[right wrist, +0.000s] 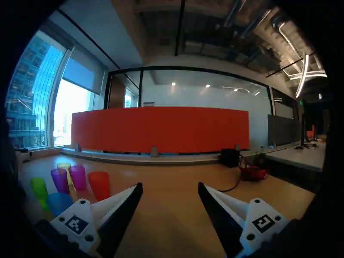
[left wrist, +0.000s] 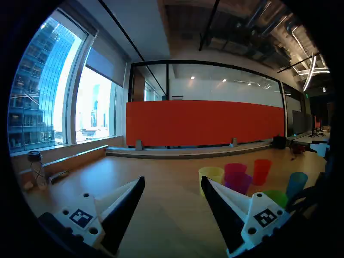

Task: Pour water

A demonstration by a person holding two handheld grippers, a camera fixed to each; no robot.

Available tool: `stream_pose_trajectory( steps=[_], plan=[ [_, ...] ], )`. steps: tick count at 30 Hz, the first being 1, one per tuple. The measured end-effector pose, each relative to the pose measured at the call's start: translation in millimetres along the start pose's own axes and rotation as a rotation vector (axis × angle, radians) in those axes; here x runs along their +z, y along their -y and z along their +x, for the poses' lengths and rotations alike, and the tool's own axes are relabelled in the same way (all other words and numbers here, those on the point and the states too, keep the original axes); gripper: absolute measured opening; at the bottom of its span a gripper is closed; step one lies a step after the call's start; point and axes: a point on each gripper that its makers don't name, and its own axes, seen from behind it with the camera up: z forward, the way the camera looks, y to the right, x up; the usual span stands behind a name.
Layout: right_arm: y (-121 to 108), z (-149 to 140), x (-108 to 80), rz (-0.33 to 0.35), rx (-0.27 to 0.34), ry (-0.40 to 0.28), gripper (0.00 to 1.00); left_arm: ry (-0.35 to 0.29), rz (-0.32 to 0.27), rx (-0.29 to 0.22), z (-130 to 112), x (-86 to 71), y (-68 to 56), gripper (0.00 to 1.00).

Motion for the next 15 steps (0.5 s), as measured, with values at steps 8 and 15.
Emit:
stream_pose_trajectory(
  steps=[8,15],
  plan=[
    [0.0,-1.6,0.1,-0.001,0.0,0.0,0.99,0.0,0.0,0.0,-0.4,0.3,-0.6,0.97],
    [0.1,-3.3,0.4,0.0,0.002,0.003,0.99,0.0,0.0,0.0,-0.4,0.3,-0.7,0.97]
  ],
)
